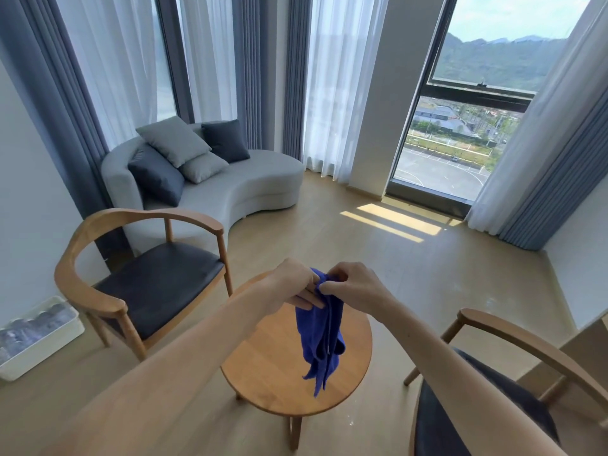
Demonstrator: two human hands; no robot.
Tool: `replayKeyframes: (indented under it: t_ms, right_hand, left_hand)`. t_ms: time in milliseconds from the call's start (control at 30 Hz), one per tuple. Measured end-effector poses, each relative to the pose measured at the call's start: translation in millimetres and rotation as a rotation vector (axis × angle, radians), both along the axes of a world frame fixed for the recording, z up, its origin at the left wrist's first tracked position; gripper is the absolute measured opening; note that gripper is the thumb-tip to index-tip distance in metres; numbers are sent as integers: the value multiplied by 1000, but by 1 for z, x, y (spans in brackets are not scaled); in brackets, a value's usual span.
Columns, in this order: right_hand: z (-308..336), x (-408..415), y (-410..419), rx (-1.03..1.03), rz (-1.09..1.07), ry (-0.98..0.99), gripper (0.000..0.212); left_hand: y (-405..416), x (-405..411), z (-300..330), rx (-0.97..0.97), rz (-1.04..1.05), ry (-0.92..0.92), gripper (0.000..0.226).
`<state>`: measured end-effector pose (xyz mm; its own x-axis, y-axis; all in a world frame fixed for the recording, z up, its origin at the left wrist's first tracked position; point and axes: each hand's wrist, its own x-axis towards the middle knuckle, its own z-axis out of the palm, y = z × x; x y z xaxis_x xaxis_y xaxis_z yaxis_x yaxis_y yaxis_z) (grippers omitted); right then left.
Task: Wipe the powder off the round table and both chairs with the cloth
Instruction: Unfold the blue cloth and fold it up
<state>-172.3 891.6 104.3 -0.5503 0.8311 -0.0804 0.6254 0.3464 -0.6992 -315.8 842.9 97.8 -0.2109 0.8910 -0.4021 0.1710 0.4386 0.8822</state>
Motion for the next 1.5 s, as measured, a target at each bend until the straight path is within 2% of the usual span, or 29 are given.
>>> replayKeyframes:
  t_ms: [100, 267, 300, 367, 400, 467, 500, 533, 600, 667, 833, 1000, 1300, 1500]
  right_hand:
    - [1, 3, 2, 90, 97, -68, 32]
    - [0, 8, 10, 226, 87, -21, 17]
    - [1, 9, 10, 233, 95, -5, 19]
    - [5, 12, 11, 235, 114, 28, 21]
    - [7, 13, 11, 234, 125, 46, 23]
    - [12, 16, 11, 227, 144, 74, 27]
    - [14, 18, 12, 229, 148, 82, 28]
    - [16, 20, 13, 234, 145, 88, 28]
    - [16, 25, 18, 252, 117, 86, 27]
    - [13, 32, 23, 278, 75, 54, 25]
    - [-3, 40, 32, 279, 2, 13, 22]
    - [-17, 39, 37, 264, 23, 40, 21]
    - [-81, 28, 44, 116, 97, -48, 22]
    - [-141, 3, 50, -38, 120, -119, 21]
  left_hand:
    - [-1, -7, 2, 49, -35, -28, 34]
    - [-2, -23, 1, 76, -175, 65, 41]
    - [-2, -27, -1, 105, -198, 143, 39]
    - [-4, -35, -8, 207, -183, 414, 26]
    - [-5, -39, -13, 266, -160, 551, 31]
    - [-8, -48, -23, 331, -191, 689, 61]
    - [-9, -51, -26, 313, -247, 681, 68]
    - [-10, -54, -26, 287, -307, 634, 63]
    - [-9, -59, -25, 255, -392, 581, 37]
    - [-4, -63, -17, 293, -398, 619, 25]
    - [7, -68, 2, 396, -374, 674, 26]
    - [6, -69, -10, 376, -381, 697, 23]
    - [-4, -68, -64, 152, -361, 723, 14]
    - [1, -86, -123, -44, -377, 685, 15]
